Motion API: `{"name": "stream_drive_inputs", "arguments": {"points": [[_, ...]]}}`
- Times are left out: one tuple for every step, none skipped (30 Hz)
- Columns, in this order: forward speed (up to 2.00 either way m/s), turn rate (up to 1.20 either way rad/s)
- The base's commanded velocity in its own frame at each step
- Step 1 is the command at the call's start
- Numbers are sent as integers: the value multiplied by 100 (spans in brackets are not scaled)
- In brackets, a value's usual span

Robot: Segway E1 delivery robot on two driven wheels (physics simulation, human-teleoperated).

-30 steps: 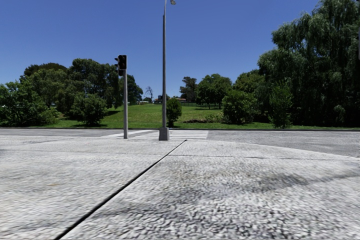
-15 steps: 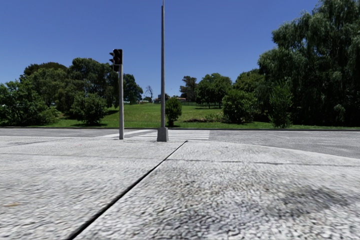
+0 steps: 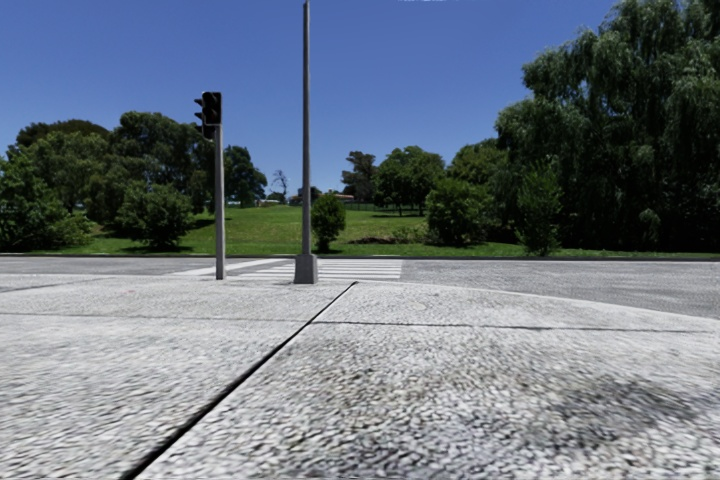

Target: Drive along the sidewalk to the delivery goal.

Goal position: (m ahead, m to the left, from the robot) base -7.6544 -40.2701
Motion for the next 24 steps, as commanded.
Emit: {"name": "stream_drive_inputs", "arguments": {"points": [[0,-120],[0,-120],[0,-120],[0,-120],[0,-120],[0,-120],[0,-120],[0,-120],[0,-120],[0,-120],[9,-120],[26,-120],[30,-120],[35,-120],[42,-120],[45,-120],[46,-120],[47,-120],[47,-120],[47,-120],[47,-120],[47,-120],[47,-119],[47,-112]]}}
